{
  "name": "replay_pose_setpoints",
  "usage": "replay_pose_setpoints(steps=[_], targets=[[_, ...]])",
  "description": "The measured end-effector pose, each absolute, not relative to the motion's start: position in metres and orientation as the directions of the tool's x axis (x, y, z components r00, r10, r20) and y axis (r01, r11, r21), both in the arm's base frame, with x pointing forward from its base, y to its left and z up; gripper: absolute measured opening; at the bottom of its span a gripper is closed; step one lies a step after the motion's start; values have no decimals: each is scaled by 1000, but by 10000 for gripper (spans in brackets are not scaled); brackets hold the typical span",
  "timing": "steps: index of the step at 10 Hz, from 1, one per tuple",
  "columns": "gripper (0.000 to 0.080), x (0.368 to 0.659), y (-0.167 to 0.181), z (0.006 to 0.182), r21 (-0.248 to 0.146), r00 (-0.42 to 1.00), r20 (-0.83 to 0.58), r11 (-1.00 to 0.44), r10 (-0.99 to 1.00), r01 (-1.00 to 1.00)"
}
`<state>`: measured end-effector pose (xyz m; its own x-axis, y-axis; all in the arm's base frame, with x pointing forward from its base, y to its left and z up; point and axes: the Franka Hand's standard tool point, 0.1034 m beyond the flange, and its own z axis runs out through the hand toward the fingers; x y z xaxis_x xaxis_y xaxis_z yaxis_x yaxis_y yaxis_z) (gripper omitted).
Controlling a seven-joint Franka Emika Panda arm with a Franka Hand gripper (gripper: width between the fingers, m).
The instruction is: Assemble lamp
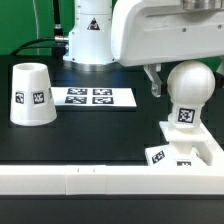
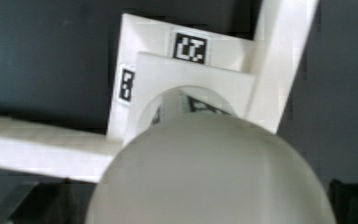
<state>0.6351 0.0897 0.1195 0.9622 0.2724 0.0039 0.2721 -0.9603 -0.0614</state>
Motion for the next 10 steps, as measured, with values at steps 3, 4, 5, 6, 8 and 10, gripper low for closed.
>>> replay_pose_setpoints(steps=[3,4,5,6,8,10], targets=[[698,635,88,119,-59,893,15,-891,449,449],[698,635,87,119,-57,853,20,-851,522,522],[698,635,86,119,-56,816,24,-814,578,578],[698,636,86,119,-37,748,23,-747,663,663],[698,641,88,121,40,549,25,-550,835,834],[698,642,87,121,64,381,1,-380,925,923]])
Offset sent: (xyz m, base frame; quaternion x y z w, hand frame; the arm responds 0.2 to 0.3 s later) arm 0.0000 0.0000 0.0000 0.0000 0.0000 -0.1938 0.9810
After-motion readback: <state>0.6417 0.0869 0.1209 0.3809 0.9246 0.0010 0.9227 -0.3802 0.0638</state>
